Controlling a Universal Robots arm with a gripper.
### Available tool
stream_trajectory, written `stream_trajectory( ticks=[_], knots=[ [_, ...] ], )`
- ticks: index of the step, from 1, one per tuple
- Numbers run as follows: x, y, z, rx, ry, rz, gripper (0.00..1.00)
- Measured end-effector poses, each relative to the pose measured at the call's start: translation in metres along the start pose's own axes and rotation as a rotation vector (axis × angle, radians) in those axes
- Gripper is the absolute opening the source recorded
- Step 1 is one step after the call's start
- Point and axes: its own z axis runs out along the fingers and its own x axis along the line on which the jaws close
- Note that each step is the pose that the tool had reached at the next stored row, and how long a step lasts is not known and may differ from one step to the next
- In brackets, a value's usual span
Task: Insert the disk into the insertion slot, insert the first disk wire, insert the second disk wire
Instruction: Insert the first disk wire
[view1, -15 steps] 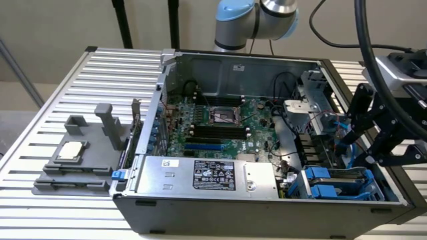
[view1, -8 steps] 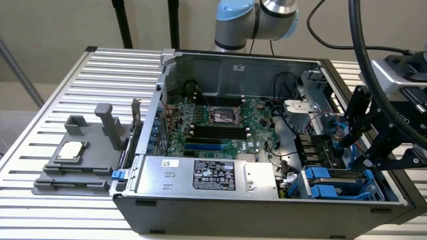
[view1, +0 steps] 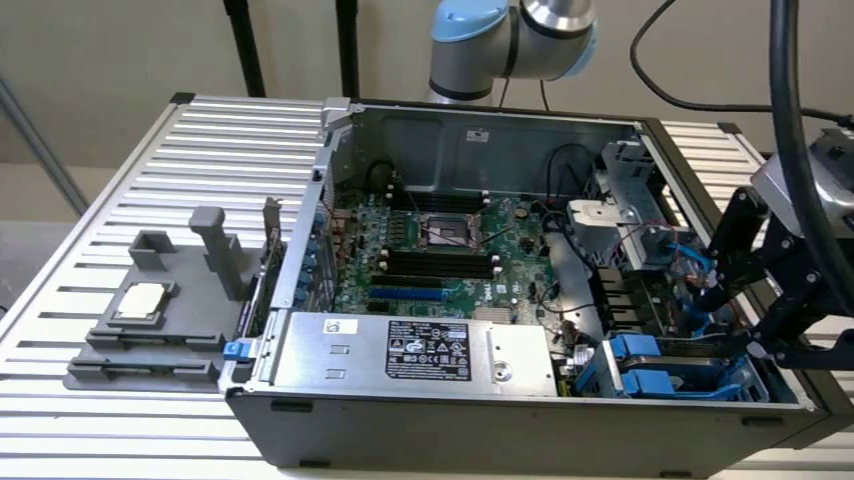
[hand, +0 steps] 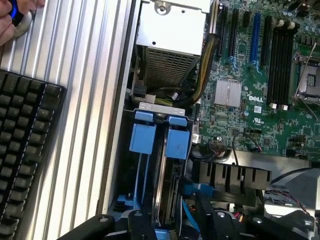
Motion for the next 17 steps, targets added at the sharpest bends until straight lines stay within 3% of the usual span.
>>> stream_trajectory(
  ticks=[2, 4, 11, 17],
  knots=[
    [0.002, -0.0037, -0.0002, 0.0017, -0.0147, -0.001, 0.46],
    [0.004, -0.0072, 0.0002, 0.0028, -0.0241, -0.002, 0.46],
    [0.010, -0.0152, 0.0047, 0.0048, -0.0443, -0.006, 0.46],
    [0.011, -0.0182, 0.0091, 0.0041, -0.0554, -0.022, 0.46]
  ],
)
